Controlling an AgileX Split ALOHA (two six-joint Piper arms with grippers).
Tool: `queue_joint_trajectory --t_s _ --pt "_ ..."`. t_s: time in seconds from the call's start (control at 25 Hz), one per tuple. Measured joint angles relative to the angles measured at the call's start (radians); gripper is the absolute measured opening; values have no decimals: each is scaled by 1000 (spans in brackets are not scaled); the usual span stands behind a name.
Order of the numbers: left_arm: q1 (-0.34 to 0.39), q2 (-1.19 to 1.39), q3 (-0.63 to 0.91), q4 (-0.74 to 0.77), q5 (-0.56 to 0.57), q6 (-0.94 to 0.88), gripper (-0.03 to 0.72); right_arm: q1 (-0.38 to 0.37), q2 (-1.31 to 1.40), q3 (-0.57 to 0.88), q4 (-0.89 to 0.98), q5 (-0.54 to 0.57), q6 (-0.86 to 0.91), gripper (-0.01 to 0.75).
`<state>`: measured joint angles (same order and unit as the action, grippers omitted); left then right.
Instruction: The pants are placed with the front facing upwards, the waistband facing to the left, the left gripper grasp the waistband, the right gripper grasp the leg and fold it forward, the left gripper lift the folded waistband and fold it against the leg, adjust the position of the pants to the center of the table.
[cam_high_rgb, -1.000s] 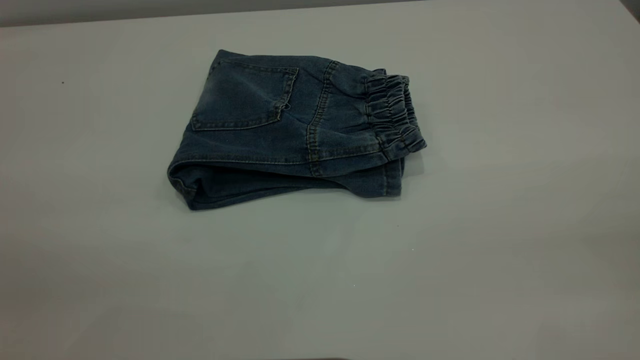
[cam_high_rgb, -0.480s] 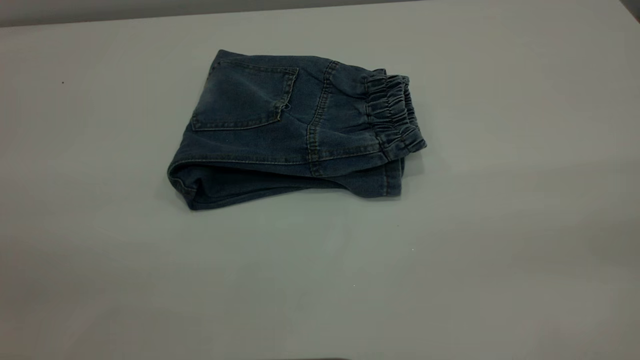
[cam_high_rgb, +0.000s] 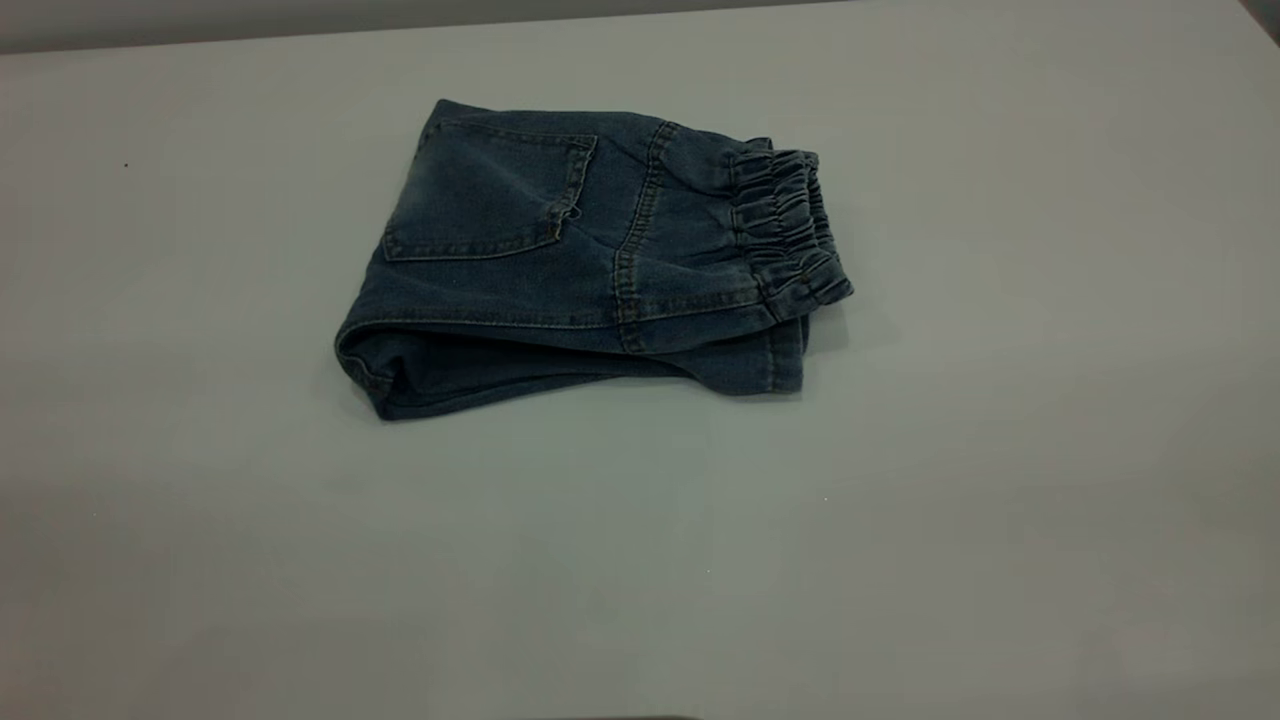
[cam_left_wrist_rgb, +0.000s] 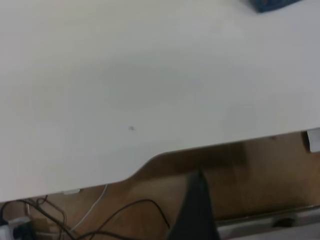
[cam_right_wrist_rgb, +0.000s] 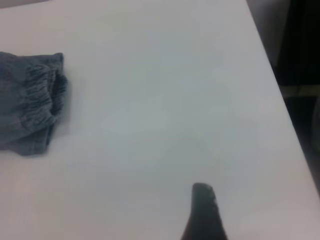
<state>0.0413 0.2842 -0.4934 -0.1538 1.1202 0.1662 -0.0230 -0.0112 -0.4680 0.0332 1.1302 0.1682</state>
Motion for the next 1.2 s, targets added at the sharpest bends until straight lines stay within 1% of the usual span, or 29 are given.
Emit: queue_joint_trajectory --t_s 0.12,0.36,1.2 --pt "0 -67 0 0 0 0 549 0 0 0 2 0 0 441" --pt "0 -293 -1 0 12 0 549 0 0 0 4 0 0 441" --pt "0 -292 -2 -2 21 0 549 0 0 0 5 0 0 441"
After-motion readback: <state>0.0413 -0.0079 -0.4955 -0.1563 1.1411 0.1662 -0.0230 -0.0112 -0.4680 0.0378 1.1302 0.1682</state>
